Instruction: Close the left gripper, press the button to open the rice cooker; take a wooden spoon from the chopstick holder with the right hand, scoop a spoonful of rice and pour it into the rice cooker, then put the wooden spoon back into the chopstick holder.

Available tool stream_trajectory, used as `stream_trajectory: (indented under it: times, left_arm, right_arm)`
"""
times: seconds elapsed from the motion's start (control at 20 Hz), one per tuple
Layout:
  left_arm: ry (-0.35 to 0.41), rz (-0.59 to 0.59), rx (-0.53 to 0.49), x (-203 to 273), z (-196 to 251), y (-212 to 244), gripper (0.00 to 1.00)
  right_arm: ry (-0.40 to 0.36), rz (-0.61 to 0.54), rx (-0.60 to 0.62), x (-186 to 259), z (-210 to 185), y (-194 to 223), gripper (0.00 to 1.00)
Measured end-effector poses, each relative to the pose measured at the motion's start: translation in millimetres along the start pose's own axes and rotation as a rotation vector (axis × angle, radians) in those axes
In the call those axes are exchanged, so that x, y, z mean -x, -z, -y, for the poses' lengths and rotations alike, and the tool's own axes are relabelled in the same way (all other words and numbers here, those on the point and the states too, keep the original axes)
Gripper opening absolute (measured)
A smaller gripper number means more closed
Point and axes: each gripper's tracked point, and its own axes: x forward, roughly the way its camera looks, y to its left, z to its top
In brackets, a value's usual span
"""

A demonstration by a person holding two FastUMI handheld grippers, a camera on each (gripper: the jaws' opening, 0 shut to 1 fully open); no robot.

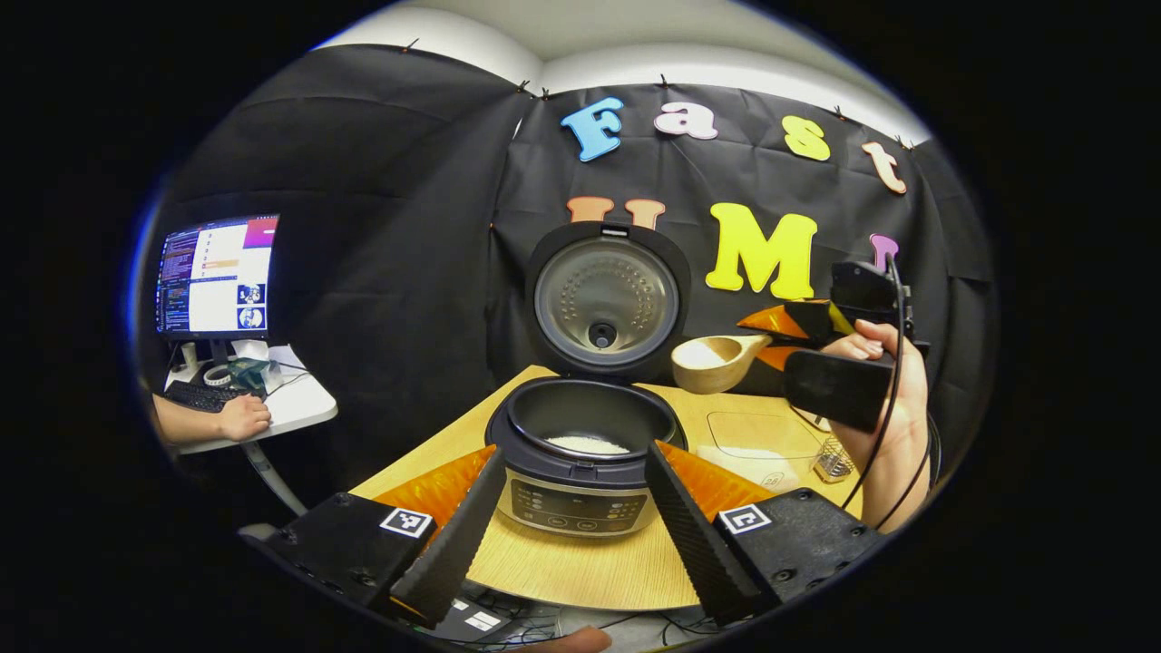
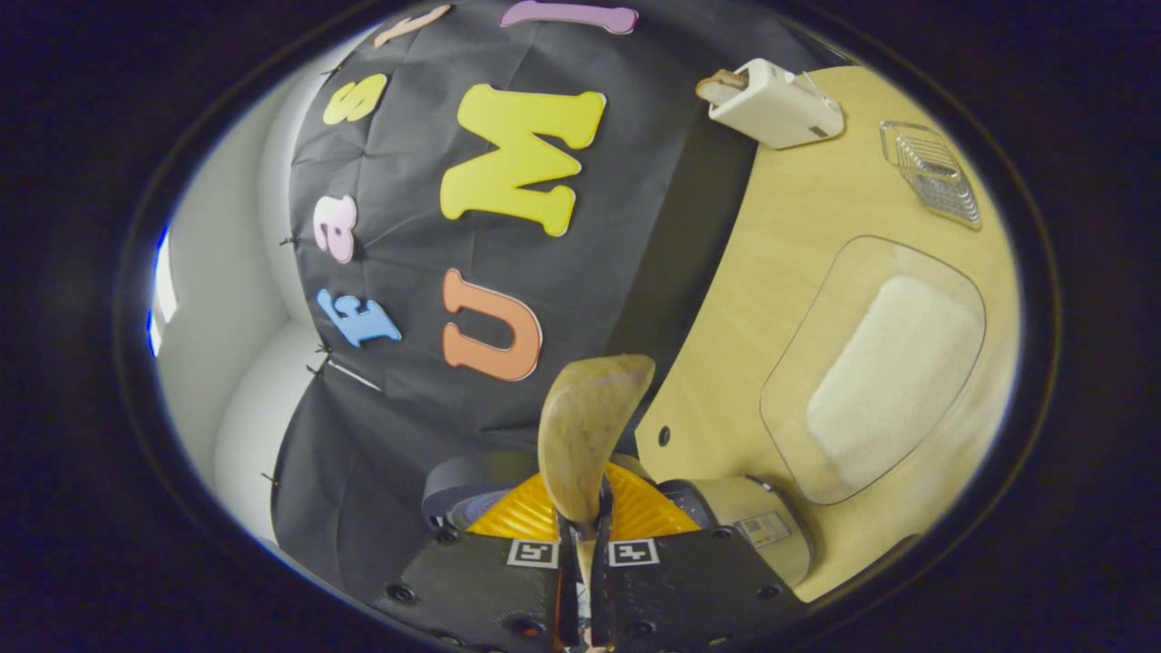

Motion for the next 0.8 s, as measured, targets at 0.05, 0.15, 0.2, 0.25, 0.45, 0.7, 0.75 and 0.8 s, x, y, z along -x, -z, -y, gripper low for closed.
stream_trajectory:
  times: [0.05,0.15,0.2,0.25,0.45,0.7,0.75,0.8]
  left_arm:
    - [-0.001,0.004,0.001,0.6,-2.2,-1.2,0.99]
    - [-0.011,0.002,0.009,-0.6,-10.6,1.5,0.98]
    - [-0.018,-0.004,0.010,-0.4,-12.8,2.3,0.98]
    - [-0.023,-0.008,0.009,-0.9,-15.1,3.3,0.98]
    - [-0.042,-0.001,0.002,0.7,-20.2,1.7,0.99]
    - [-0.039,0.004,0.002,1.4,-20.4,1.2,0.98]
    - [-0.042,0.000,-0.003,2.6,-21.5,1.4,0.98]
    - [-0.052,0.005,-0.010,4.2,-23.9,-0.1,0.98]
  right_arm:
    - [0.002,0.002,0.019,-4.7,-1.4,6.2,0.05]
    - [0.023,0.011,0.081,-16.6,-2.7,20.3,0.05]
    - [0.033,0.012,0.123,-22.4,-4.3,29.2,0.07]
    - [0.046,0.013,0.173,-26.7,-4.9,35.6,0.06]
    - [0.104,0.038,0.407,-41.9,-12.3,50.2,0.06]
    - [0.198,0.056,0.704,-46.4,-20.2,48.0,0.05]
    - [0.221,0.063,0.769,-47.0,-21.2,46.0,0.05]
    - [0.233,0.064,0.831,-47.4,-23.3,45.6,0.05]
